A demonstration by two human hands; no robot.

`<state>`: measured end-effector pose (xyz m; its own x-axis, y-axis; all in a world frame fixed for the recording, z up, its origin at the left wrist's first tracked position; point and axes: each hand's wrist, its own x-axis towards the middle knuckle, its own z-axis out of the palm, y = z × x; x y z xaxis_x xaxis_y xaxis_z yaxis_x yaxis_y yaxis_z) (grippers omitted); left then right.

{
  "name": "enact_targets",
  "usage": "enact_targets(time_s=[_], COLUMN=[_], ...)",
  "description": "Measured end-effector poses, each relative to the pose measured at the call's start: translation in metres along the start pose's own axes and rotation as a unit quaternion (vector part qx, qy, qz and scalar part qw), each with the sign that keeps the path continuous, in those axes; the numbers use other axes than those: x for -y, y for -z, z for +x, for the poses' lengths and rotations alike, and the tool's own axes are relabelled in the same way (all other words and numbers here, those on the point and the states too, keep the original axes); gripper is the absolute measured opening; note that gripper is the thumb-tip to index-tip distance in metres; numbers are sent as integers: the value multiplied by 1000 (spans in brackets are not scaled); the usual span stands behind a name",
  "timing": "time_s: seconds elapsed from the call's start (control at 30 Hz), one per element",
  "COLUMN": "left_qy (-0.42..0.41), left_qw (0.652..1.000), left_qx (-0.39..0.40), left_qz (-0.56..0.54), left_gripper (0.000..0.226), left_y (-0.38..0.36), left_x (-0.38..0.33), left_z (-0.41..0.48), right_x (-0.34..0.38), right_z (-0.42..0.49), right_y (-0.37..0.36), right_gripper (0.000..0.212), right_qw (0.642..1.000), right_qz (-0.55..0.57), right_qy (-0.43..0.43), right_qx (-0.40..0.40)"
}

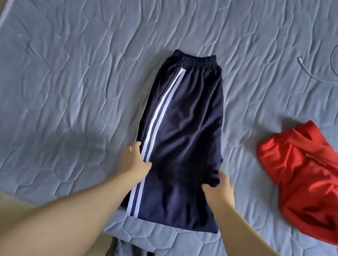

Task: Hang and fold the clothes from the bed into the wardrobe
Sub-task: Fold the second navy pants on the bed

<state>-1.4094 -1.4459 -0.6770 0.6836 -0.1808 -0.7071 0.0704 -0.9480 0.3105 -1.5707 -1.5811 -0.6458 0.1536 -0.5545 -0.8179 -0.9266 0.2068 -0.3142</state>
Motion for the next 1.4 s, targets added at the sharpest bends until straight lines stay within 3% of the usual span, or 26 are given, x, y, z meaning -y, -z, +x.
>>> enact_targets(time_s=[0.13, 0.23, 0.3, 0.4, 0.67, 0.77, 0.87, 1.03, 1.13, 1.2, 1.27, 1.33, 1.4], left_qy=[31, 56, 79, 90, 93, 101, 130, 142, 37, -127, -320, -385, -346], left_qw=[998, 994, 992, 992, 993, 977, 954, 972, 996, 963, 899, 845, 816], left_qx=[-12, -69, -62, -16, 38, 54, 60, 20, -71, -143, -133, -8, 82], left_qz=[-45, -67, -74, -84, -63, -180, -264, -189, 50, 188, 268, 371, 456], left_gripper=[72, 55, 36, 14, 19, 24, 13, 10, 19, 54, 74, 89, 95], left_y=[-27, -33, -37, -43, -41, -38, -37, -43, -49, -53, -59, -65, -73], left_x=[33, 50, 59, 69, 81, 86, 93, 109, 104, 97, 91, 88, 96], left_z=[-10, -22, -31, -41, -47, -54, -67, -80, -82, -83, -82, -84, -77], right_x=[-37, -51, -56, -62, -79, -82, -93, -112, -113, -106, -101, -98, -103], right_z=[9, 12, 14, 10, 4, 1, -2, -15, -23, -32, -35, -33, -23], right_y=[-16, -19, -21, -23, -14, -13, -12, -17, -27, -31, -36, -42, -48], right_gripper=[57, 30, 8, 7, 15, 21, 20, 27, 41, 56, 66, 73, 77], right_qw=[999, 998, 997, 994, 991, 988, 984, 987, 989, 944, 865, 806, 781], right_qz=[16, 41, 68, 107, 94, 107, 122, 81, -134, -230, -310, -424, -492], right_qy=[-35, -34, -22, -23, -26, -43, -72, -88, 29, 186, 357, 407, 381], right_qx=[3, -28, -21, 26, 87, 105, 106, 106, -48, -143, -169, -71, 56])
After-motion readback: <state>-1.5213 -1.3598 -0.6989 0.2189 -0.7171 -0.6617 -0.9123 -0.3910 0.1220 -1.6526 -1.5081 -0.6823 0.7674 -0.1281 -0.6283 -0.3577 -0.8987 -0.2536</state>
